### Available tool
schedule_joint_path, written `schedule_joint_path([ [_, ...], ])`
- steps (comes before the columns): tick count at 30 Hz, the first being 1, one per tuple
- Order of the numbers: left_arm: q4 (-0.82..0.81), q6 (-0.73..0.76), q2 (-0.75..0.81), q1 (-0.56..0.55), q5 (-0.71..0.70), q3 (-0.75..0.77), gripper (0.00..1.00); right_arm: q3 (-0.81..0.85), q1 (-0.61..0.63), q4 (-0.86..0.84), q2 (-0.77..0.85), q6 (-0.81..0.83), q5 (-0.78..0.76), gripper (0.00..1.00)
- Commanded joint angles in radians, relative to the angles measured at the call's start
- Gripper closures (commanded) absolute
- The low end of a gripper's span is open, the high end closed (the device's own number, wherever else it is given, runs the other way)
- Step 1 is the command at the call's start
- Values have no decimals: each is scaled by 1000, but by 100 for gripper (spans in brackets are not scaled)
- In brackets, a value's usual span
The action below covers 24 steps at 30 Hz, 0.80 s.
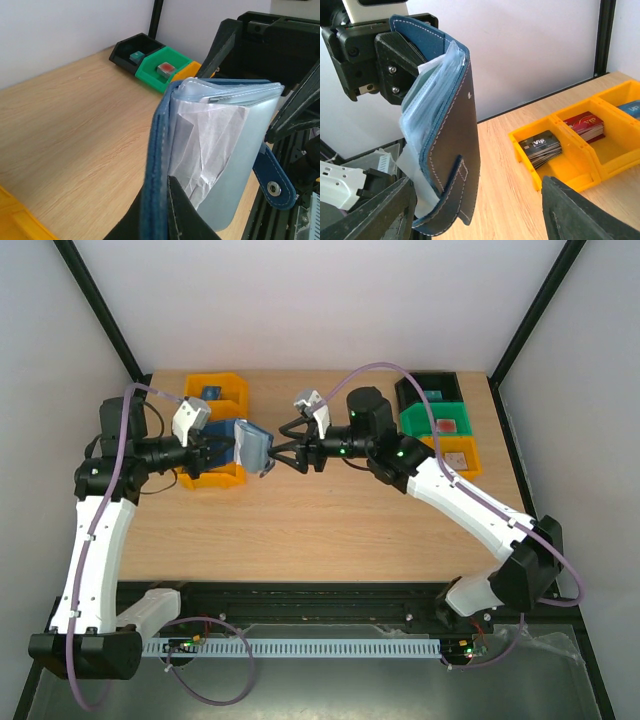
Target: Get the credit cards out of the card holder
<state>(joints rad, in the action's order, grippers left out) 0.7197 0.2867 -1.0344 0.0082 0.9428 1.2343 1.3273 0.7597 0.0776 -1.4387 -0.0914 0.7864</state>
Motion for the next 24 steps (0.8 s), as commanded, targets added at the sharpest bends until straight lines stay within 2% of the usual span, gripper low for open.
schedule_joint_path([
  [1, 25, 35, 6, 7, 32, 46, 98, 13, -4, -9, 3, 48, 7, 33],
  [3, 25, 33, 6, 7, 38, 47, 98, 15, -4, -37, -8, 20, 3, 33],
  [8, 17, 19, 8, 7, 53, 39, 98, 34, -4, -93, -42, -23, 144, 28],
  [11, 11, 11, 6, 7, 58, 40, 98, 24, -4, -125, -46, -55, 135, 29],
  [13, 11, 11, 6, 7, 60, 39, 98, 13, -2, -147, -44, -75, 92, 35],
  [16, 13, 15, 9, 9, 64, 36, 98, -7, -2, -179, -39, -97, 49, 58],
  [24, 12, 21, 7, 9, 73, 27, 98, -1, 9, -179, -51, -101, -4, 68],
])
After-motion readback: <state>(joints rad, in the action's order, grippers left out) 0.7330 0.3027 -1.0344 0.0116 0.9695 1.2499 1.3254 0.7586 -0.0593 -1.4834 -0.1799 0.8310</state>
